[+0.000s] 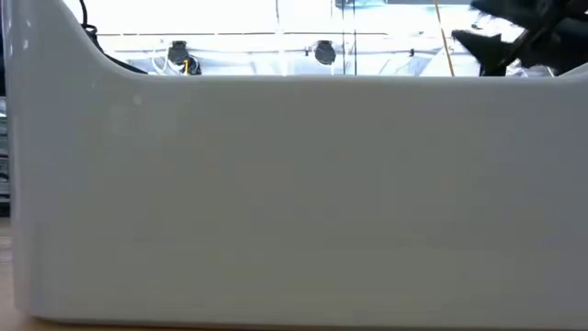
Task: Pick and place pill bottles into a basket
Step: Put the white pill bottle into the gray bin
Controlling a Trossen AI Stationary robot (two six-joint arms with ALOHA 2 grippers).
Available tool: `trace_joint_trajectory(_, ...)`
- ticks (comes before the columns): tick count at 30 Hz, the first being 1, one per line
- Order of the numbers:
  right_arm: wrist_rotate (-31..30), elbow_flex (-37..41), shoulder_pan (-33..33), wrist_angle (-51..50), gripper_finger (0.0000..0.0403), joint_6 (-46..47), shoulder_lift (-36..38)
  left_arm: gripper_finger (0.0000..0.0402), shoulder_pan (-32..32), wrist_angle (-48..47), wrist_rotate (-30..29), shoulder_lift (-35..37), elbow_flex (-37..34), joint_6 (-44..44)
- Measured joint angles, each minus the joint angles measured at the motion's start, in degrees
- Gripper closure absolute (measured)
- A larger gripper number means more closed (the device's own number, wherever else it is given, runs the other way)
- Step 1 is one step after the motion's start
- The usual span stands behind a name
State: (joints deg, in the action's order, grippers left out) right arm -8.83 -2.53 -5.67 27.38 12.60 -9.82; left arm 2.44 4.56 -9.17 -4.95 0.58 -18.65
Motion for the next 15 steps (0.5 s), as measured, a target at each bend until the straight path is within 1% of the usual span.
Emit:
trace_joint_trajectory(3, -2.3, -2.6, 0.0, -6.1, 0.019, 0.0, -3.0, 0.0133, 0.0, 0.0, -0.5, 0.0, 0.0, 0.2)
trace_joint_trajectory(7, -6.1, -8.8, 0.0, -11.2, 0.0187, -0.5, -10.5, 0.0133, 0.0, 0.0, -1.9, 0.0, 0.0, 0.3)
trace_joint_trajectory(11, -6.1, -15.6, 0.0, -16.7, 0.0176, -2.2, -21.3, 0.0133, 0.0, 0.0, -2.7, 0.0, 0.0, 0.4)
trace_joint_trajectory(15, -6.5, -23.3, 0.1, -22.0, 0.0153, -2.2, -32.1, 0.0133, 0.0, 0.0, -2.9, 0.0, 0.0, 0.3)
